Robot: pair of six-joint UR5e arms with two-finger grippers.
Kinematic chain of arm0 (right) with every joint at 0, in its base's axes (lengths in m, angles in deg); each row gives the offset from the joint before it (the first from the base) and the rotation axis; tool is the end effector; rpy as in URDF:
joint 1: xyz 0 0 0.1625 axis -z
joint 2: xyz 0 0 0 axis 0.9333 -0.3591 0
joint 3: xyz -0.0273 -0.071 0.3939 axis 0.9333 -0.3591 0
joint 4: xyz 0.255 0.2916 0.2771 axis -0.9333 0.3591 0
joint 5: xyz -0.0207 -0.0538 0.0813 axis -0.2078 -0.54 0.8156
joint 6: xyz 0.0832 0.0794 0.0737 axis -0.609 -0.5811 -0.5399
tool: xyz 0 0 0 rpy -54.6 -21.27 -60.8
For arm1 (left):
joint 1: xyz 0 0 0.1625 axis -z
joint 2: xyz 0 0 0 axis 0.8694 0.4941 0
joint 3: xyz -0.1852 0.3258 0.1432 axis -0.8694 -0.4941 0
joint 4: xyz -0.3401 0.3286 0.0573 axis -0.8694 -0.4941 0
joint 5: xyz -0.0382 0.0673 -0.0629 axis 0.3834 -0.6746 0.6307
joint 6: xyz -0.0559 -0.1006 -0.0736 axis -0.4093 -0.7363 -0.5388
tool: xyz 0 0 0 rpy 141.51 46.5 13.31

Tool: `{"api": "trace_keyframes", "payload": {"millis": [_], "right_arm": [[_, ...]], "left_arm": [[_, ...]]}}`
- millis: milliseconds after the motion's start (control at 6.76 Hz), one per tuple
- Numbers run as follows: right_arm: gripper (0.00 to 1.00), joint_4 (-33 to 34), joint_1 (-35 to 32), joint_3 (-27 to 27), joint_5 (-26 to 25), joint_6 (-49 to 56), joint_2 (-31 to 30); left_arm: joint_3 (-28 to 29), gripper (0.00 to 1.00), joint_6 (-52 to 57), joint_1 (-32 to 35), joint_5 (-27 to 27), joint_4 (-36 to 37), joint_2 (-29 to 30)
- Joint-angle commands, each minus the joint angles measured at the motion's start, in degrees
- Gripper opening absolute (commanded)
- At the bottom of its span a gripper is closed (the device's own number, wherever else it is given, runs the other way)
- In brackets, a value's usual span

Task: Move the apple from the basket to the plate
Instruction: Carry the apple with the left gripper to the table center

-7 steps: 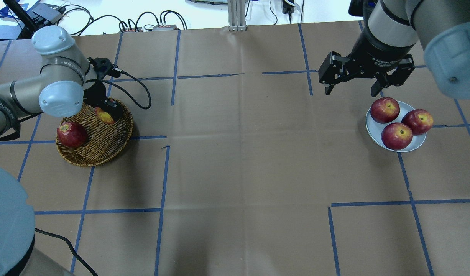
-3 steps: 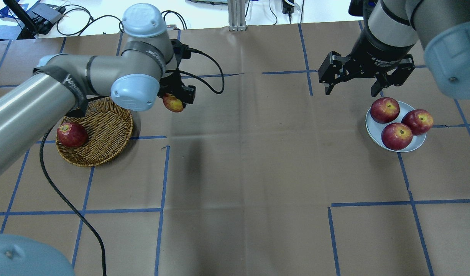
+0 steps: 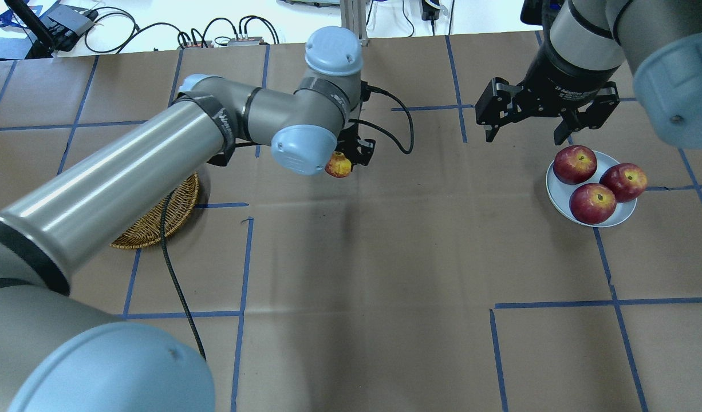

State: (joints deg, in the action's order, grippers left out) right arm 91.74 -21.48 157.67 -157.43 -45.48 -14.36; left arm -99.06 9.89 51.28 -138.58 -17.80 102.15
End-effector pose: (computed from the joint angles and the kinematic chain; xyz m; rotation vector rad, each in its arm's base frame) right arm 0.1409 -0.5390 0.4271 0.1402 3.1086 -0.0812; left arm -0.3800 -0.6249 0.1451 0.3639 3.0424 -0.0339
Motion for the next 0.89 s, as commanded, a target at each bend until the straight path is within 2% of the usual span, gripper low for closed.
{"api": "trace_keyframes", "payload": {"millis": [0, 444, 739], "right_arm": [[1.00, 0.0, 0.0, 0.0, 0.0, 0.1, 0.0], [1.00, 0.0, 0.0, 0.0, 0.0, 0.1, 0.1], [1.00, 0.0, 0.0, 0.0, 0.0, 0.1, 0.1]], "left_arm": [[-0.1, 0.44, -1.9, 2.0, 0.7, -0.4, 1.3], [-2.5, 0.42, -2.0, 1.6, 0.8, 0.2, 1.8], [-2.2, 0.42, -2.3, 1.5, 2.2, 0.2, 2.1]]}}
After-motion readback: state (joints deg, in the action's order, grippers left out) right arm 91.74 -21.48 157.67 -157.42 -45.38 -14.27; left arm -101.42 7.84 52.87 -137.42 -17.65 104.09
